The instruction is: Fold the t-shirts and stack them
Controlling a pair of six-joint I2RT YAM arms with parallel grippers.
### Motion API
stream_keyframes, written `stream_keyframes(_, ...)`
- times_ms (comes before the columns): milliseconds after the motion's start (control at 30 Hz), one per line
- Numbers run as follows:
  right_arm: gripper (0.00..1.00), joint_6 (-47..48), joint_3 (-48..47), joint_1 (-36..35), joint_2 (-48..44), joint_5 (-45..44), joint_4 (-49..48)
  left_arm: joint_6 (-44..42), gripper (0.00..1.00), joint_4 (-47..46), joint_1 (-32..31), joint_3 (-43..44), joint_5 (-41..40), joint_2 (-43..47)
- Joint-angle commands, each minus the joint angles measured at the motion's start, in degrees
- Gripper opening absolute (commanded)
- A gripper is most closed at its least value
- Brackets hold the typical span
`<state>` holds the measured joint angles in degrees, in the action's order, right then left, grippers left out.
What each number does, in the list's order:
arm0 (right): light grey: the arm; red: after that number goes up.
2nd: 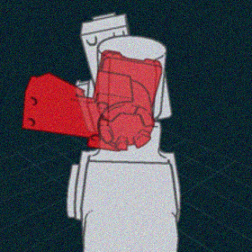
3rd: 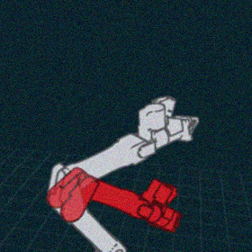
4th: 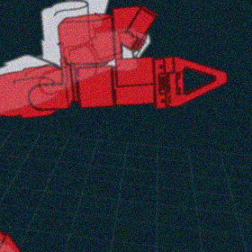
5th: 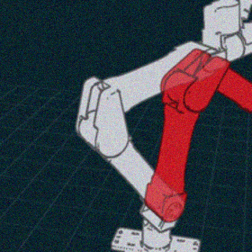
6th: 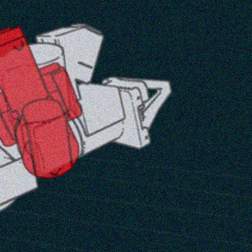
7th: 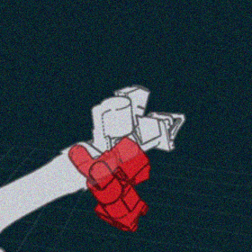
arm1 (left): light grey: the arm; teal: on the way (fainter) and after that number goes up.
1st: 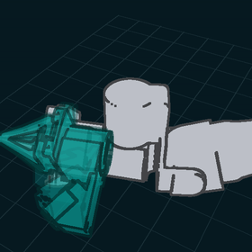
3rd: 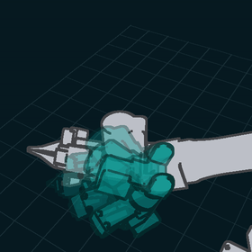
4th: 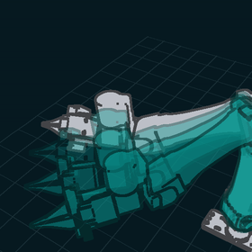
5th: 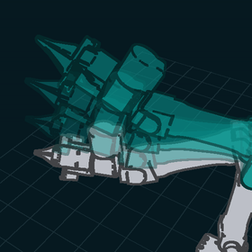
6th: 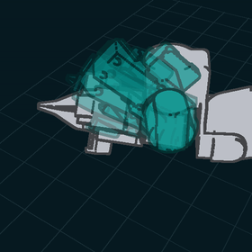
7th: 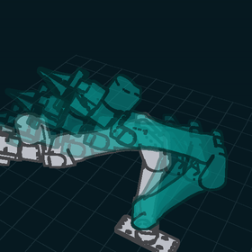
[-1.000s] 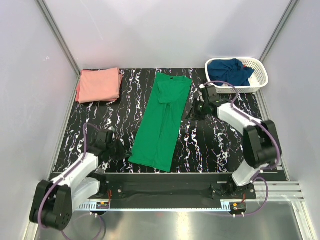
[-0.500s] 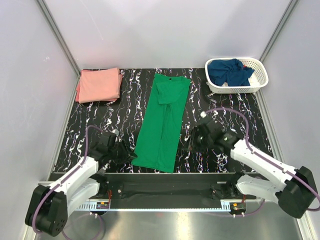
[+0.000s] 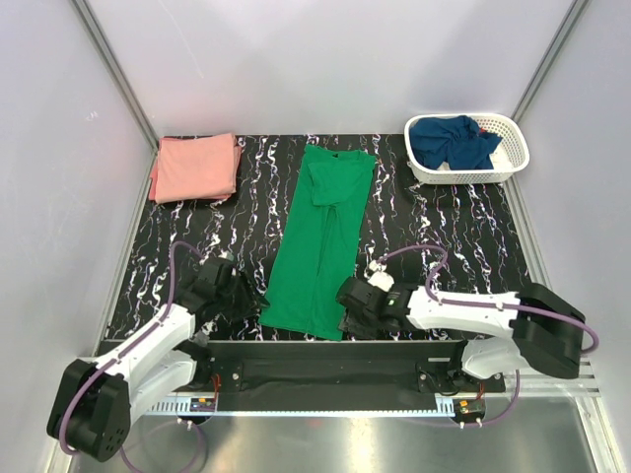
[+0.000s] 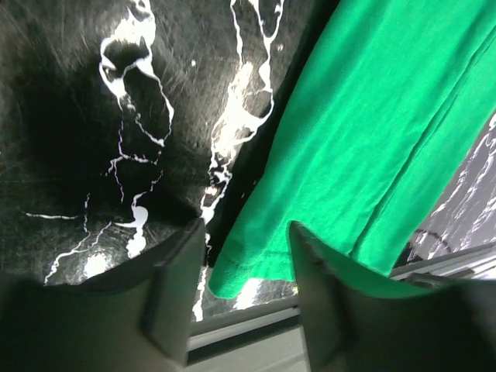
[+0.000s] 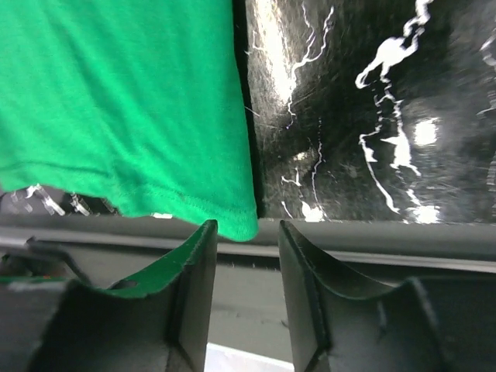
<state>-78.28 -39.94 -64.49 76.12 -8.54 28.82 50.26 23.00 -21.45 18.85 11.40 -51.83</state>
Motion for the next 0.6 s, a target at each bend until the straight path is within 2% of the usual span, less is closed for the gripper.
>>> stream_keyframes(0,0.45,-6.1,-1.9,-2.8,3.5,-4.7,-3.3,0.1,0.48,1.3,-1.6,-1.2,-2.1,1.2)
stream_keyframes(100,0.46,-7.9,-1.0,-3.3,5.4,-4.7,-5.3,0.8,0.44,1.9,-3.0,-1.3,-3.2,1.6)
stream_keyframes(400,0.44,-9.1,-0.4,-4.9,6.1,-6.6,-5.9,1.8,0.4,3.1,-5.3,-1.6,-5.7,1.6)
stream_keyframes(567,0.38,-9.9,0.5,-5.7,5.6,-7.5,-5.9,1.9,0.29,3.5,-5.3,-1.4,-6.0,1.8)
